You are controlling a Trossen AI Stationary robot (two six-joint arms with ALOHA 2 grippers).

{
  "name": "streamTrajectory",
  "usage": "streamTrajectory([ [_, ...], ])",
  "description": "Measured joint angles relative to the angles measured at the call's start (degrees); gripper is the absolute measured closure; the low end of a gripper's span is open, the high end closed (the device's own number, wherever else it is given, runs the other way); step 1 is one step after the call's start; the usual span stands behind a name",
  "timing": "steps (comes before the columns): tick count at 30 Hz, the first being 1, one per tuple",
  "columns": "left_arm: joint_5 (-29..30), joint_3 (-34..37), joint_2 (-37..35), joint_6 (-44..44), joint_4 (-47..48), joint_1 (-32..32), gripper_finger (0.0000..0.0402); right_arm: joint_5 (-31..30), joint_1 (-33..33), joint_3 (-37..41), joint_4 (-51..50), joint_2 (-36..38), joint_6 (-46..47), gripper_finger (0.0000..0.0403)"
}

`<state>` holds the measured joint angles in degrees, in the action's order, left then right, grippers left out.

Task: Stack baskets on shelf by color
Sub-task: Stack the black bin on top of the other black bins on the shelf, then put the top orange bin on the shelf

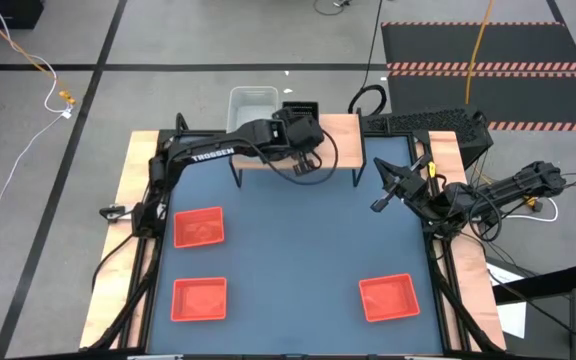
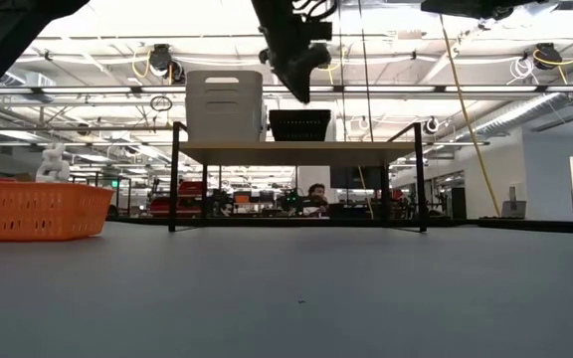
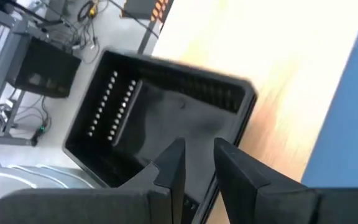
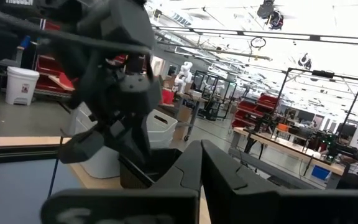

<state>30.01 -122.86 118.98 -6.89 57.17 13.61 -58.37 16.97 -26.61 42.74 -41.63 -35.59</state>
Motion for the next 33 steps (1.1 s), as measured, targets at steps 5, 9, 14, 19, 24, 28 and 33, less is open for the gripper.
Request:
streamTrajectory([
  [5, 0.1, -3.9, 0.0, -1.6, 4.4, -2.6, 0.0314, 0.0, 0.0, 0.0, -0.6, 0.0, 0.0, 0.0403],
  [9, 0.0, -8.3, -3.0, -3.0, 15.8, -6.4, 0.0314, -0.1, 0.0, 0.0, -1.2, 0.0, -0.2, 0.0403],
  [14, -10.4, -8.8, -8.5, 7.8, 32.9, -12.6, 0.0314, -0.1, 0.0, 0.0, -1.4, 0.0, -1.0, 0.0403],
  [19, -8.8, -3.1, -12.5, 38.8, 33.3, -19.5, 0.0314, 0.0, 0.8, -0.1, 0.8, 0.4, 3.1, 0.0403],
  [24, -11.3, 11.0, -13.8, 52.9, 32.4, -22.2, 0.0314, 0.1, 4.6, -1.1, 3.0, 1.5, 7.3, 0.0403],
  [28, -13.0, 24.7, -15.1, 59.4, 33.0, -20.2, 0.0314, -0.1, 7.2, -1.1, 2.9, 3.3, 5.1, 0.0402],
  [33, -17.3, 38.0, -17.6, 60.4, 32.7, -13.8, 0.0314, -0.4, 8.6, -1.1, 2.8, 4.9, 1.5, 0.0402],
])
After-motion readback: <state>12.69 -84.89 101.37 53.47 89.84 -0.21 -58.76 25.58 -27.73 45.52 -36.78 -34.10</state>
